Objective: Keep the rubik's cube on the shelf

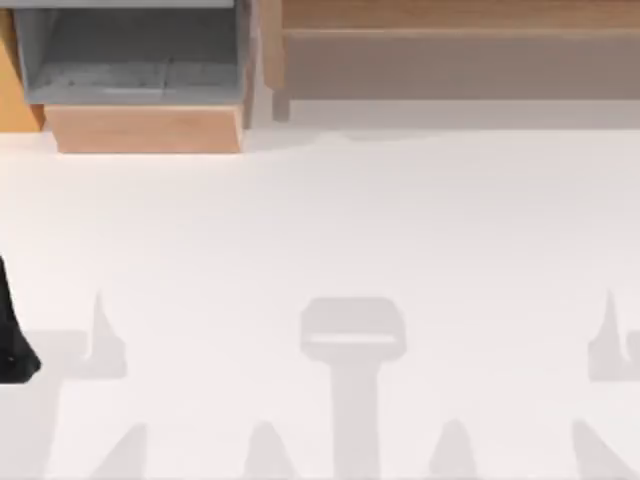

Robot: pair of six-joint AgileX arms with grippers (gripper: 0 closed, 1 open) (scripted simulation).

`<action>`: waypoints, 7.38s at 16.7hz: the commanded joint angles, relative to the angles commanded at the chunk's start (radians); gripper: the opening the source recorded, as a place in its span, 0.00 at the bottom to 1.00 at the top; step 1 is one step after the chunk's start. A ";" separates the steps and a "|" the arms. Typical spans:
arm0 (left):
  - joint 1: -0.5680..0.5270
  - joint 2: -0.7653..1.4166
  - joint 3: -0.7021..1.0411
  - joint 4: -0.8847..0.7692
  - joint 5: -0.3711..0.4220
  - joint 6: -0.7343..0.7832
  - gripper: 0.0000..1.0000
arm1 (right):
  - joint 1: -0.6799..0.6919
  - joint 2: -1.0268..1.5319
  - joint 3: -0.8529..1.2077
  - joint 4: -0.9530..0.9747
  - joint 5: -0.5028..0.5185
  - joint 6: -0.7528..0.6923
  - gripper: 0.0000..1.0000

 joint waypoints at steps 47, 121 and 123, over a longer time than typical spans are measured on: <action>0.395 2.330 1.207 1.119 0.442 1.584 1.00 | 0.000 0.000 0.000 0.000 0.000 0.000 1.00; 0.677 2.036 0.484 1.508 0.723 1.595 0.53 | 0.000 0.000 0.000 0.000 0.000 0.000 1.00; 0.677 2.036 0.484 1.508 0.723 1.595 0.68 | 0.000 0.000 0.000 0.000 0.000 0.000 1.00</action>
